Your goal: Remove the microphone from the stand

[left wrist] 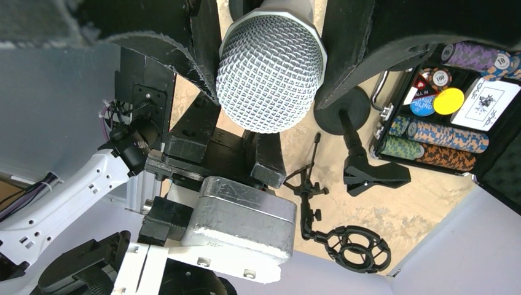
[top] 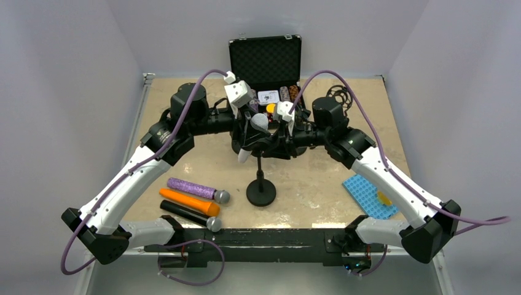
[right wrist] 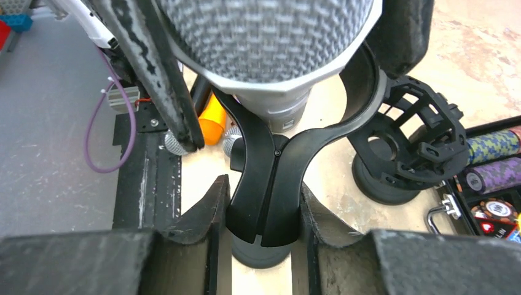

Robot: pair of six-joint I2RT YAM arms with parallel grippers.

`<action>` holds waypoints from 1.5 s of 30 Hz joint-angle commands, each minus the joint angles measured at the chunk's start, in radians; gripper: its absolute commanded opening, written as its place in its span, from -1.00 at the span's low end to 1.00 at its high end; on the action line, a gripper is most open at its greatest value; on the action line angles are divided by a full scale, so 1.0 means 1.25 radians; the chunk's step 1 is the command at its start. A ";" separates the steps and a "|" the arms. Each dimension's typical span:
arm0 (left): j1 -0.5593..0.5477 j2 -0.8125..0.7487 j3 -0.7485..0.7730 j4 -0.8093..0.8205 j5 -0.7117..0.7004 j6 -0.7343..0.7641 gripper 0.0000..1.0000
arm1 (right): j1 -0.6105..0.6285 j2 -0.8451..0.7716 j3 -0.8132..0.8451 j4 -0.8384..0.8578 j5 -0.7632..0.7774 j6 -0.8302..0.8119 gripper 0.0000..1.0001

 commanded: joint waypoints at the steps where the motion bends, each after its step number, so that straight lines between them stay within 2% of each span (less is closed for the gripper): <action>1: 0.003 -0.021 0.000 0.047 -0.001 -0.009 -1.00 | 0.001 -0.032 0.006 0.028 0.015 0.014 -1.00; 11: 0.017 -0.029 0.034 0.042 0.002 0.022 -1.00 | 0.001 -0.050 -0.017 0.010 0.018 -0.023 -1.00; 23: 0.054 0.015 0.346 -0.007 0.017 0.036 -1.00 | 0.001 -0.059 -0.024 -0.007 0.039 -0.043 -1.00; 28: 0.064 0.021 0.448 -0.105 -0.036 0.215 -1.00 | 0.001 -0.065 -0.024 -0.015 0.046 -0.045 -0.94; 32: 0.068 -0.003 0.458 -0.170 -0.113 0.374 -1.00 | 0.001 -0.066 -0.025 -0.019 0.046 -0.046 -0.95; 36: 0.069 -0.025 0.458 -0.190 -0.180 0.464 -1.00 | 0.001 -0.062 -0.026 -0.019 0.044 -0.044 -0.92; 42: 0.075 -0.035 0.480 -0.192 -0.253 0.535 -1.00 | 0.001 -0.062 -0.025 -0.022 0.046 -0.045 -0.84; 43: 0.077 -0.035 0.481 -0.191 -0.257 0.536 -1.00 | 0.001 -0.063 -0.026 -0.023 0.048 -0.045 -0.77; 45: 0.079 -0.034 0.487 -0.187 -0.259 0.527 -1.00 | 0.001 -0.064 -0.030 -0.024 0.052 -0.047 -0.47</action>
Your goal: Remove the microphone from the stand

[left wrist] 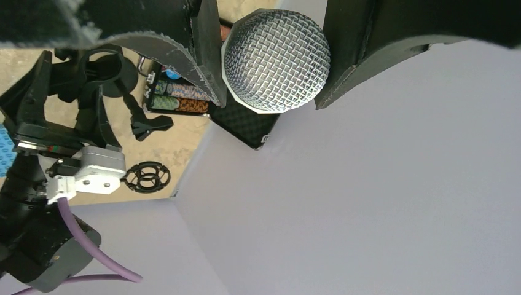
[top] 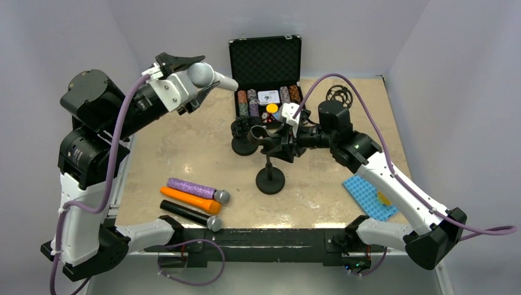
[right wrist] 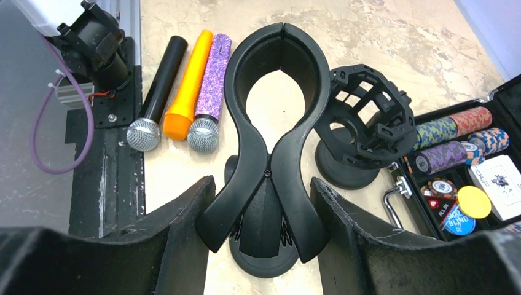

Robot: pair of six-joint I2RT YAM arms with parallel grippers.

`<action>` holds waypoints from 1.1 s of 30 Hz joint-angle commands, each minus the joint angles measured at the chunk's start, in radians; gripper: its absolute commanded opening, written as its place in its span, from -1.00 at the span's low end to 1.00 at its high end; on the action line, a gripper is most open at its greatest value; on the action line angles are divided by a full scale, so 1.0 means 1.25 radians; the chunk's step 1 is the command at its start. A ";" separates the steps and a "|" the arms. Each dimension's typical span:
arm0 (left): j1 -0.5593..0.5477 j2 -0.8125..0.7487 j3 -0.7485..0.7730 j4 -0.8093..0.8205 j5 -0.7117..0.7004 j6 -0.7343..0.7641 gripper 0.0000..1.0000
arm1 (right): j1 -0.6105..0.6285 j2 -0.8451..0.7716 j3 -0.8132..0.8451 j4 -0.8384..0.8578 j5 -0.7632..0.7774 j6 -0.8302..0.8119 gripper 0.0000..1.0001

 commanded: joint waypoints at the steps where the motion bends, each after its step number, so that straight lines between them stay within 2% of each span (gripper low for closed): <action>1: 0.005 -0.001 0.029 0.046 -0.064 0.064 -1.00 | 0.006 -0.017 -0.003 -0.025 -0.027 0.007 -0.24; 2: 0.006 -0.001 0.026 0.038 -0.059 0.068 -1.00 | 0.006 -0.017 -0.005 -0.025 -0.024 0.007 0.01; 4: 0.006 -0.002 0.008 0.015 -0.061 0.102 -1.00 | 0.006 -0.020 -0.003 -0.030 -0.021 0.002 0.37; 6: 0.006 -0.006 -0.023 -0.024 -0.083 0.159 -1.00 | 0.006 -0.025 0.004 -0.043 -0.016 -0.003 0.61; 8: 0.006 -0.012 -0.058 -0.064 -0.125 0.213 -1.00 | 0.006 -0.035 0.012 -0.061 -0.014 -0.015 0.74; 13: 0.005 -0.012 -0.155 -0.234 -0.210 0.362 -1.00 | 0.005 -0.069 0.036 -0.101 -0.006 -0.054 0.86; 19: 0.006 -0.030 -0.389 -0.330 -0.288 0.466 -1.00 | 0.005 -0.088 0.080 -0.140 -0.004 -0.071 0.92; 26: 0.006 -0.014 -0.563 -0.277 -0.316 0.454 -1.00 | 0.005 -0.102 0.067 -0.133 -0.004 -0.072 0.94; 33: 0.005 0.020 -0.730 -0.180 -0.311 0.513 -1.00 | 0.003 -0.119 0.070 -0.145 -0.005 -0.072 0.95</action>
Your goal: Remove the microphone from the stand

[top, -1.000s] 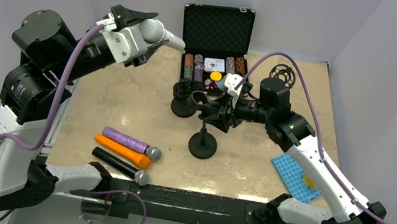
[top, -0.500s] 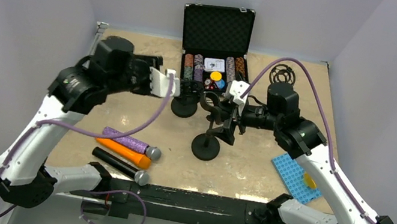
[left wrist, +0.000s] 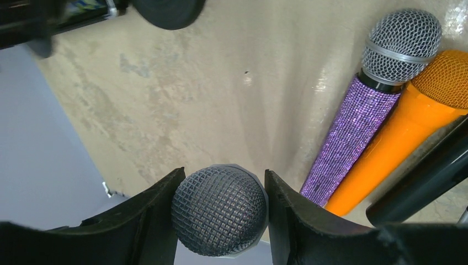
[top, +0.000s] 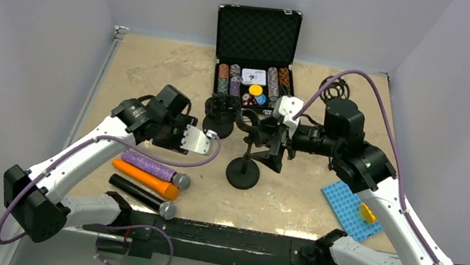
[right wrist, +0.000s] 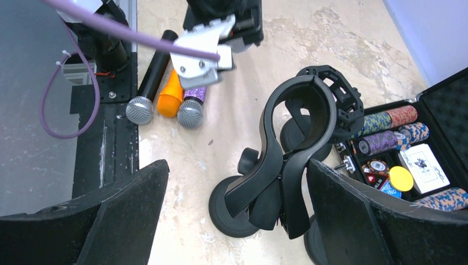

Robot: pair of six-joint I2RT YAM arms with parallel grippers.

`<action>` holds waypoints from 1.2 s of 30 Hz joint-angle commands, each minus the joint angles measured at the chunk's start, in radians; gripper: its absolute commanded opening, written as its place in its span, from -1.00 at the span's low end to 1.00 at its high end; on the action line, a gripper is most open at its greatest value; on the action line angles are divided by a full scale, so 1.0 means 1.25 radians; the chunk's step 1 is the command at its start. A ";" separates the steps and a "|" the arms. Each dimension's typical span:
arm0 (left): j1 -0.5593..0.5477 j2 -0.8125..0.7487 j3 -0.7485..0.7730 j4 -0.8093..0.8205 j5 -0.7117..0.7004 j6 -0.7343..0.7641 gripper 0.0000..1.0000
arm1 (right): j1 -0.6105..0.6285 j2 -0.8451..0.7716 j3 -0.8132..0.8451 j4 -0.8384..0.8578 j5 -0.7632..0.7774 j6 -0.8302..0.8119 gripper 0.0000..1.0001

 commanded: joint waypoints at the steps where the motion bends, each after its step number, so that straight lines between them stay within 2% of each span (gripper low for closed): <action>1: 0.003 0.032 -0.079 0.102 -0.010 0.057 -1.00 | 0.000 -0.026 0.018 -0.011 -0.008 -0.010 0.95; 10: 0.002 0.156 -0.080 0.106 0.039 0.045 -1.00 | -0.010 -0.039 0.012 -0.014 -0.002 -0.003 0.96; 13: 0.002 0.186 -0.083 0.061 0.073 0.035 -0.80 | -0.018 -0.036 0.011 -0.006 -0.002 0.005 0.96; 17: 0.001 0.204 -0.107 0.039 0.121 0.032 -0.65 | -0.022 -0.028 0.010 0.007 -0.003 0.012 0.96; 19: 0.001 0.218 -0.109 0.041 0.148 0.018 -0.59 | -0.023 -0.021 0.015 0.009 -0.005 0.015 0.96; 24: 0.002 0.246 -0.121 0.081 0.178 -0.027 -0.26 | -0.023 -0.013 0.020 0.013 -0.005 0.014 0.96; 34: 0.002 0.288 -0.129 0.116 0.258 -0.064 0.15 | -0.025 -0.013 0.015 0.010 -0.002 0.015 0.96; 36: 0.002 0.295 -0.132 0.118 0.265 -0.063 0.18 | -0.025 -0.011 0.016 0.008 -0.002 0.015 0.96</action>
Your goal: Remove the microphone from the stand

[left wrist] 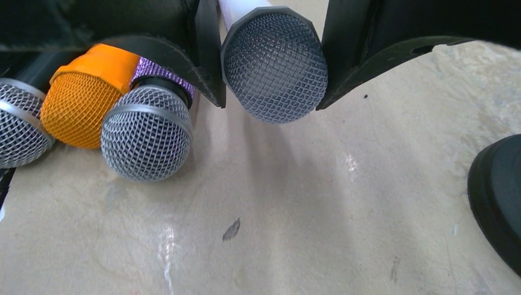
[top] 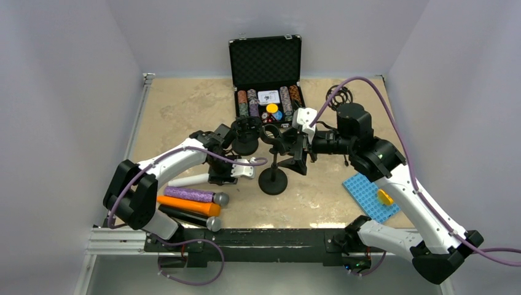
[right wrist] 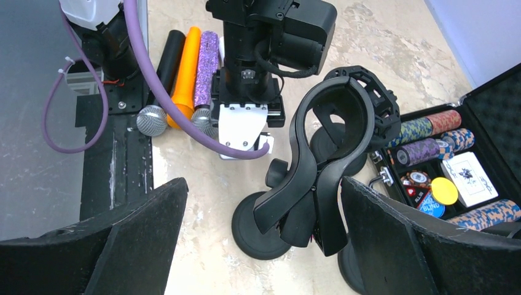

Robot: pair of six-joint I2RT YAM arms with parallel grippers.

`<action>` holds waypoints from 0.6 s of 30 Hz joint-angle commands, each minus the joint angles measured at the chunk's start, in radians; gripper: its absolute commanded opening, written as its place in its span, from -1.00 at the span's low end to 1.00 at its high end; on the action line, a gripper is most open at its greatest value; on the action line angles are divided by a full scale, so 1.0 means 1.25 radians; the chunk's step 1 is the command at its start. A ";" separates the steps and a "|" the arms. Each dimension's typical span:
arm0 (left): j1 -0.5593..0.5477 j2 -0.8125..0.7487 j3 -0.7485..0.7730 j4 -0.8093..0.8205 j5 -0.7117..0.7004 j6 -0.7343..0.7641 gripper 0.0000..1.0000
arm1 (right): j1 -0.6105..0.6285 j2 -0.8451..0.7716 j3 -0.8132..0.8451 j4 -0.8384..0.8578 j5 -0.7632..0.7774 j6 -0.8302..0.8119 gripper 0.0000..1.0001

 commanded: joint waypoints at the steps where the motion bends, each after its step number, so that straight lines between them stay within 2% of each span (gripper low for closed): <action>1: 0.002 0.012 -0.011 0.019 0.072 -0.025 0.19 | -0.005 0.000 0.016 0.021 -0.002 0.012 0.96; 7: 0.002 0.027 -0.029 0.035 0.072 -0.038 0.32 | -0.005 0.006 0.018 0.024 -0.002 0.011 0.96; 18: 0.002 0.007 -0.028 0.043 0.081 -0.048 0.31 | -0.004 0.012 0.020 0.029 0.003 0.012 0.96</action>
